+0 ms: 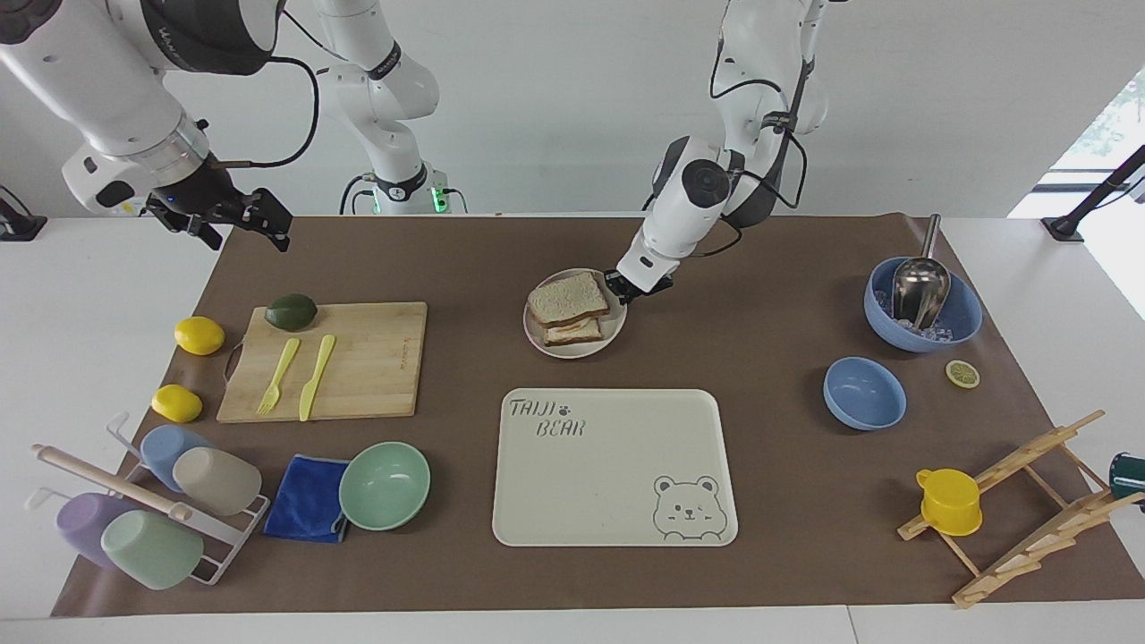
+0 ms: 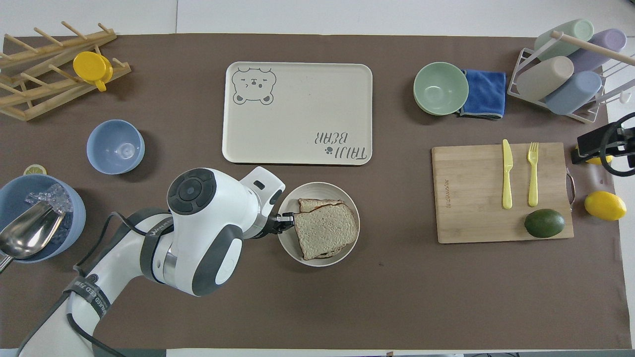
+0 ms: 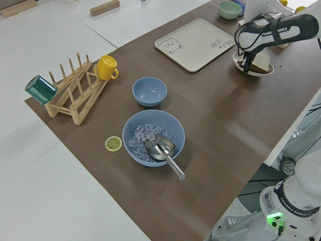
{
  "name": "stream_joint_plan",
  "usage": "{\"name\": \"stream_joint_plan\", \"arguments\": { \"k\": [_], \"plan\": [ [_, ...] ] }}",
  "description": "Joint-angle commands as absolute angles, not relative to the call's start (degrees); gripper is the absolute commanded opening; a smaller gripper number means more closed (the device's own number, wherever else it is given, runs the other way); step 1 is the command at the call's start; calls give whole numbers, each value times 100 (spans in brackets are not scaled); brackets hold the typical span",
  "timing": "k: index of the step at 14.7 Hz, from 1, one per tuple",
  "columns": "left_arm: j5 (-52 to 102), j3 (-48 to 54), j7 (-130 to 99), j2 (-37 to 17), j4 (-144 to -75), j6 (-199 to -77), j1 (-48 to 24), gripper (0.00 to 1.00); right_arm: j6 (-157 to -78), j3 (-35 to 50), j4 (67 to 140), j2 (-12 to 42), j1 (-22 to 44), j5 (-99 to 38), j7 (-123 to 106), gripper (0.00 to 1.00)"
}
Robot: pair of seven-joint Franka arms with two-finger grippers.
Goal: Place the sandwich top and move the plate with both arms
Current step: 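Lift and carry the sandwich plate onto the bear tray with the left gripper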
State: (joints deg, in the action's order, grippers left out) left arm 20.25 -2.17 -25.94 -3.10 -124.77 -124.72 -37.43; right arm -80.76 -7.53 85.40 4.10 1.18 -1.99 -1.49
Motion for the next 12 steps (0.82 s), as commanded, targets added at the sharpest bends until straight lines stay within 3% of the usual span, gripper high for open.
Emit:
{"name": "stream_joint_plan", "arguments": {
  "k": [1, 4, 12],
  "plan": [
    [2127, -237, -2566, -220, -12042, -11910, -3455, 0, -8095, -729, 8710, 255, 79, -264, -167, 100],
    [2127, -246, -2575, -342, -11533, -11612, -3200, 0, -8095, -729, 8710, 255, 79, -264, -167, 100],
    [2118, -246, -2566, -1317, -9924, -11224, -2286, 0, -8095, -729, 8710, 255, 79, -264, -167, 100]
  ]
}}
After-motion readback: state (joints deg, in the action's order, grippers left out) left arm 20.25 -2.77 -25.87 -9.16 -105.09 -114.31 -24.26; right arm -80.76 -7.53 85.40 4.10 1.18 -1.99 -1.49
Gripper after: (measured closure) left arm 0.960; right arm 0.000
